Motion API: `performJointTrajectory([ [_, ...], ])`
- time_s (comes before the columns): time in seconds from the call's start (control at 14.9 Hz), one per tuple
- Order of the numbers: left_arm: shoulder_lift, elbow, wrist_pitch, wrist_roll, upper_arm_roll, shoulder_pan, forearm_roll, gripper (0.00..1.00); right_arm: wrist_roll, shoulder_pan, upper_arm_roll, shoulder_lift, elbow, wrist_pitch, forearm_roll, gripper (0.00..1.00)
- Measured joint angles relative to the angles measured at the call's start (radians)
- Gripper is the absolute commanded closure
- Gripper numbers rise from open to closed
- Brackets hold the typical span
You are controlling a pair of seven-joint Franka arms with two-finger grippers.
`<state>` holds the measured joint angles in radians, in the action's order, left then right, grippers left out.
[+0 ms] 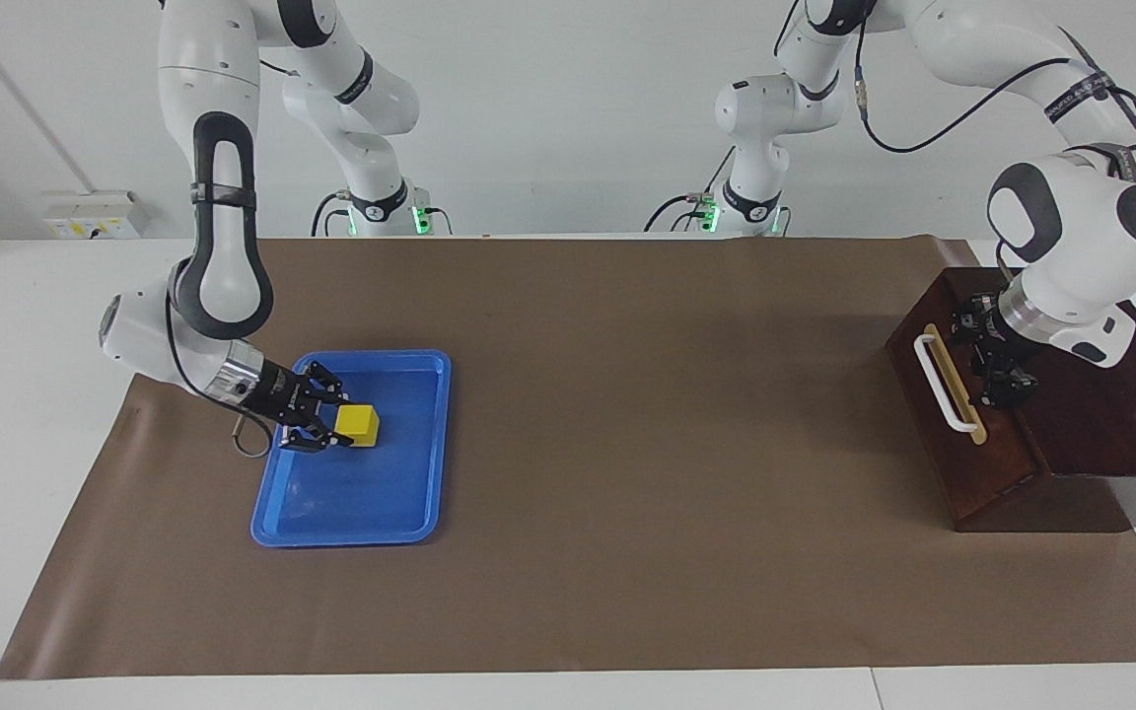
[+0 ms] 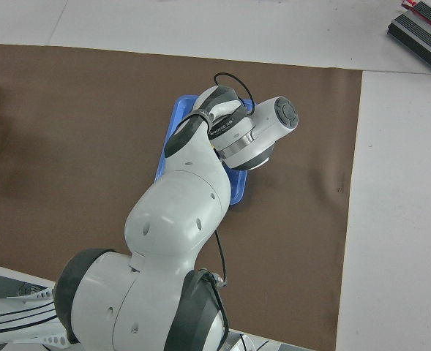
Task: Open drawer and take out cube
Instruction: 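Carry the cube with the right gripper and lower it into the blue tray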
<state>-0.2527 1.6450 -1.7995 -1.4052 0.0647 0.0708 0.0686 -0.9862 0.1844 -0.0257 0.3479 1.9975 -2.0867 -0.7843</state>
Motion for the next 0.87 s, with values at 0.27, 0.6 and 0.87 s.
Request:
performJointTrajectory([
  [0.27,0.01,0.0,-0.001,0.064,-0.013,0.028,-0.004,0.0,0.008,-0.001,0.0,-0.001,0.009,-0.012,0.0,1.0],
  [0.6,0.012,0.002,-0.001,0.07,-0.017,0.033,-0.009,0.0,0.04,-0.012,-0.001,-0.005,0.024,-0.036,-0.001,1.0],
  [0.87,0.011,0.013,-0.001,0.07,-0.02,0.02,0.0,0.0,0.041,-0.023,-0.001,-0.009,0.03,-0.038,-0.001,0.19],
])
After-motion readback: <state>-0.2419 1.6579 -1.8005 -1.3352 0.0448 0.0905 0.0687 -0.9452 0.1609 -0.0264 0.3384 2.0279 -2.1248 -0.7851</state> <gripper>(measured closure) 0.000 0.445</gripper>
